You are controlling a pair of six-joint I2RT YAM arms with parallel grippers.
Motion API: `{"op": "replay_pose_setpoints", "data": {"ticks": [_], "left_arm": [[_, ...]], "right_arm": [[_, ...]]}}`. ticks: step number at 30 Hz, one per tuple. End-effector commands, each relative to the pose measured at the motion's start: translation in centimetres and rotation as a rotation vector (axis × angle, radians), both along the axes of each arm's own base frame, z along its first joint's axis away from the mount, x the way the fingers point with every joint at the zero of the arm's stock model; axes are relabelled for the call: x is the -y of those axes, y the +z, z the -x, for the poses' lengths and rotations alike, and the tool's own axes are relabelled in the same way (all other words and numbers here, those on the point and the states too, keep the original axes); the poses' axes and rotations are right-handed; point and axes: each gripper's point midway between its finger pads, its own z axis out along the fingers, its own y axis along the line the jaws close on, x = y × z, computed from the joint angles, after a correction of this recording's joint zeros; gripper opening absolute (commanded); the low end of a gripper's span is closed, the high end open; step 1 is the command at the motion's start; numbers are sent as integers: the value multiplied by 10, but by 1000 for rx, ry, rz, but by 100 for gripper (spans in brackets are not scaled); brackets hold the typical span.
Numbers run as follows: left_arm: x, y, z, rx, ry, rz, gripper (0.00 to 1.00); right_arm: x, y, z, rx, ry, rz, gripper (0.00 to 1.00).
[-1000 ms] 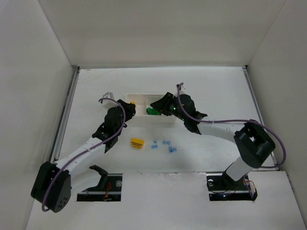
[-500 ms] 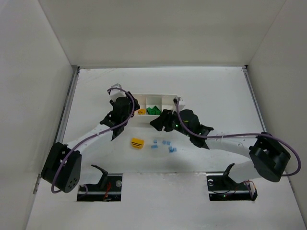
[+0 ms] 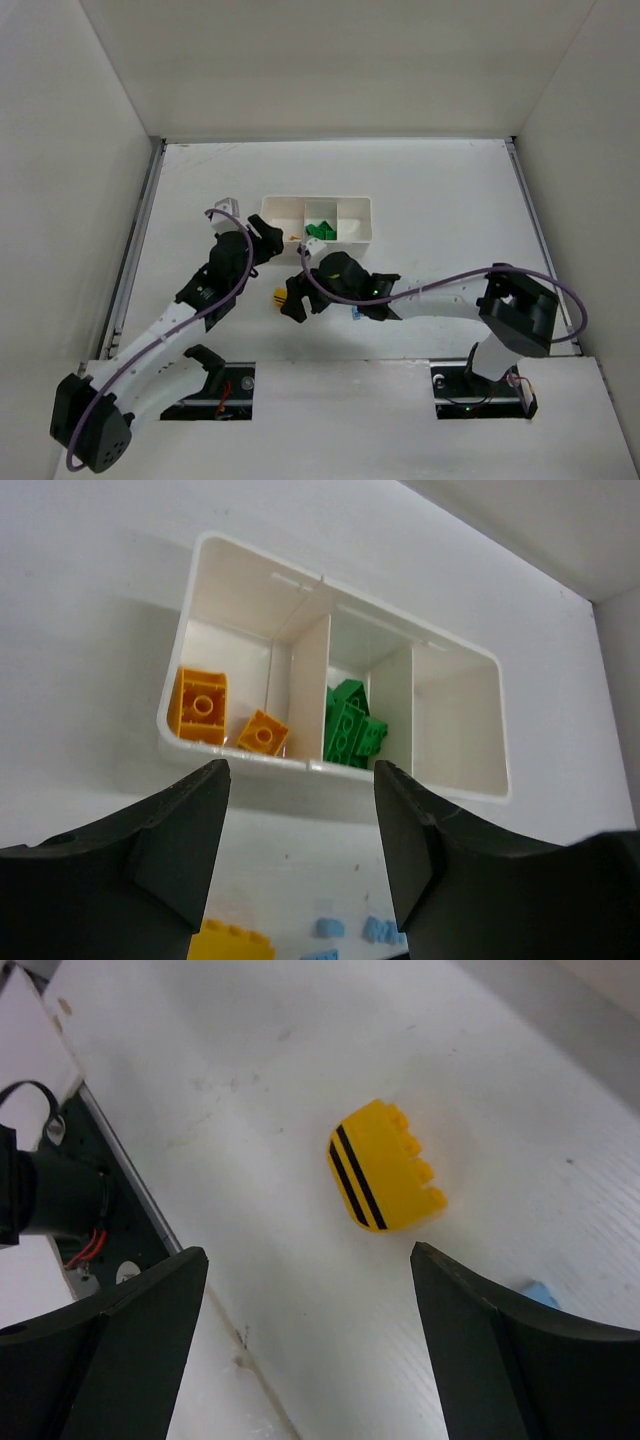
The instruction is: Sort the legos into containers by color
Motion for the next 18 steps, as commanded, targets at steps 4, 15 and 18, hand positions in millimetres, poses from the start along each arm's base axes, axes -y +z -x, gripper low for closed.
{"op": "replay_pose_setpoints", "data": {"ticks": [4, 15, 18], "left_arm": [[-17, -37, 54, -151, -19, 30, 57], [-21, -80, 94, -338, -3, 154, 48], [-23, -88, 97, -362, 15, 179, 48]], "right_arm": [[-17, -12, -12, 71, 25, 105, 89], [-22, -37, -32, 51, -4, 179, 83], [-25, -45, -34, 41, 0, 193, 80]]}}
